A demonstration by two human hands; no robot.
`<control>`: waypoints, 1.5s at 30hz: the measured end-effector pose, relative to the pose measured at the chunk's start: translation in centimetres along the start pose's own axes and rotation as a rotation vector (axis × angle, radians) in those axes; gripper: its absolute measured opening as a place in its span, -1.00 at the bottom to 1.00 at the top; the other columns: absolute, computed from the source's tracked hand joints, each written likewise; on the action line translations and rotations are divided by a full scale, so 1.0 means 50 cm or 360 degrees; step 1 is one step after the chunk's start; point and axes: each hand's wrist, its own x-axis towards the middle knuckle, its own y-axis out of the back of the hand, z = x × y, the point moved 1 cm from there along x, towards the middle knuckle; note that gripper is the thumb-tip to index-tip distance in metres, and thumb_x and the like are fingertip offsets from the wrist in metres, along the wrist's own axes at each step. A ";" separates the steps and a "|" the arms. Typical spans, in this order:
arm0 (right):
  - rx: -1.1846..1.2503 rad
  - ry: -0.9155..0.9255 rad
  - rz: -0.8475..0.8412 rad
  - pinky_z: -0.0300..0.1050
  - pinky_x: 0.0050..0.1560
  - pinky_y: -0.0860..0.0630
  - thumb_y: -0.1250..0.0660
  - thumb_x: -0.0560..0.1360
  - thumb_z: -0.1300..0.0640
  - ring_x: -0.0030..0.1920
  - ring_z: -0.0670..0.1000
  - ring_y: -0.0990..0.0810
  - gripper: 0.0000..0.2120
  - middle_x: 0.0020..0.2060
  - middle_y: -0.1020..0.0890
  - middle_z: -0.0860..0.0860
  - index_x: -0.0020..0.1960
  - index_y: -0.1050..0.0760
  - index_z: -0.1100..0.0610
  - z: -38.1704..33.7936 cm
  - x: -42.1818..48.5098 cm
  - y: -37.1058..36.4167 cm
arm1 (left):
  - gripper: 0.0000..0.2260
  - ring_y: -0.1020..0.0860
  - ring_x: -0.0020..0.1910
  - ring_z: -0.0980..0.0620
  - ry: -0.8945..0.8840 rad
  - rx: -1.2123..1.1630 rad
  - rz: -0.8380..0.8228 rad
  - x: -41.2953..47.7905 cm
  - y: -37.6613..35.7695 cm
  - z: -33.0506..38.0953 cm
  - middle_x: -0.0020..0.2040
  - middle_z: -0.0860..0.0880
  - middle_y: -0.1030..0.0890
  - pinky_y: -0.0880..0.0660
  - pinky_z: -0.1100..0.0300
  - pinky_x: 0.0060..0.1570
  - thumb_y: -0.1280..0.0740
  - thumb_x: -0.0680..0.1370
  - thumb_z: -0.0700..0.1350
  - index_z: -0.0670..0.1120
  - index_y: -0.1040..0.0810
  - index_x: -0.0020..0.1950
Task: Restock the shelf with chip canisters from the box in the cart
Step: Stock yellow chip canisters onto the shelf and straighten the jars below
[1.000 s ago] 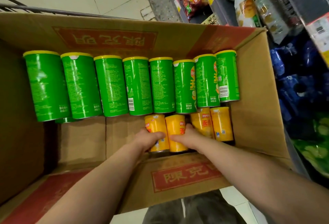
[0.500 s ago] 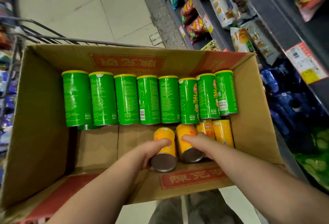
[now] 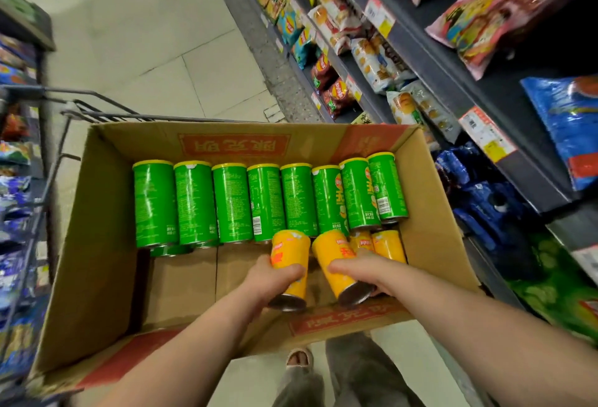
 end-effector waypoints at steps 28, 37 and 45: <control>0.0704 0.0455 0.1335 -0.12 -0.09 -0.40 -0.44 0.36 -0.11 -0.04 0.04 -0.49 -0.44 0.01 -0.48 0.02 0.20 -0.27 0.07 0.164 -0.446 -0.217 | -0.51 -0.41 -0.07 0.01 -0.1338 0.0203 -0.0025 -0.330 0.025 -0.141 0.03 -0.03 -0.46 -0.30 0.23 -0.10 -0.44 0.44 0.00 -0.06 -0.32 0.27; 0.1019 0.0400 0.1561 -0.12 -0.04 -0.42 -0.45 0.38 -0.04 -0.06 -0.01 -0.47 -0.54 -0.11 -0.45 -0.07 0.10 -0.24 0.00 0.330 -0.560 -0.254 | -0.40 -0.45 -0.01 -0.06 -0.1494 0.0333 -0.0269 -0.431 -0.093 -0.179 0.03 -0.04 -0.44 -0.44 0.09 0.06 -0.46 0.42 0.01 -0.08 -0.29 0.36; 0.1366 0.0301 0.1787 -0.12 -0.05 -0.45 -0.47 0.38 -0.02 -0.06 -0.02 -0.51 -0.56 -0.09 -0.49 -0.06 0.10 -0.29 0.00 0.597 -0.695 -0.317 | -0.37 -0.46 -0.02 -0.01 -0.1613 0.0588 -0.0557 -0.584 -0.301 -0.274 0.04 -0.01 -0.44 -0.42 0.13 -0.04 -0.45 0.43 0.02 -0.06 -0.24 0.39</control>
